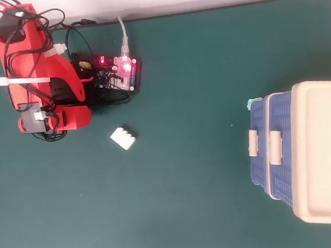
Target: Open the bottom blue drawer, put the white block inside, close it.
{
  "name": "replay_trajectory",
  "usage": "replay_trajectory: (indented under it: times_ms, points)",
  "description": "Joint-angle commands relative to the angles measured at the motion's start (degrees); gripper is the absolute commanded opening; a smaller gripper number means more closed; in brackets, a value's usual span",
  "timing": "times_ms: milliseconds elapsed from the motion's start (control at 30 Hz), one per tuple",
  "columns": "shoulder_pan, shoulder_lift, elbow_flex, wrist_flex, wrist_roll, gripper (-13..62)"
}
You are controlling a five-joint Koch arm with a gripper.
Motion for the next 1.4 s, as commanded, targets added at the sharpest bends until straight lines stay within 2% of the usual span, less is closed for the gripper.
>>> replay_trajectory:
  times_ms: [0, 467, 567, 667, 767, 833, 1033, 1200, 1367]
  points:
    - [0.09, 2.55, 1.32, 7.65, 0.44, 34.1]
    - [0.09, 2.55, -0.7, 7.82, 0.53, 34.0]
    - [0.18, 2.55, -11.07, 9.93, 1.05, 33.8]
    - [-0.09, 2.2, -28.48, 11.51, 1.85, 33.8]
    - [-1.67, 0.0, -42.01, 10.55, 10.11, 33.8]
    - [-7.21, -1.67, -46.05, 9.84, 18.19, 33.8]
    - [-45.97, -6.42, -44.21, -5.98, 48.52, 33.8]
    - [-58.45, -16.7, -37.88, -33.57, 66.71, 33.8]
    - [-65.57, -21.18, -22.15, -68.38, 70.75, 33.8]
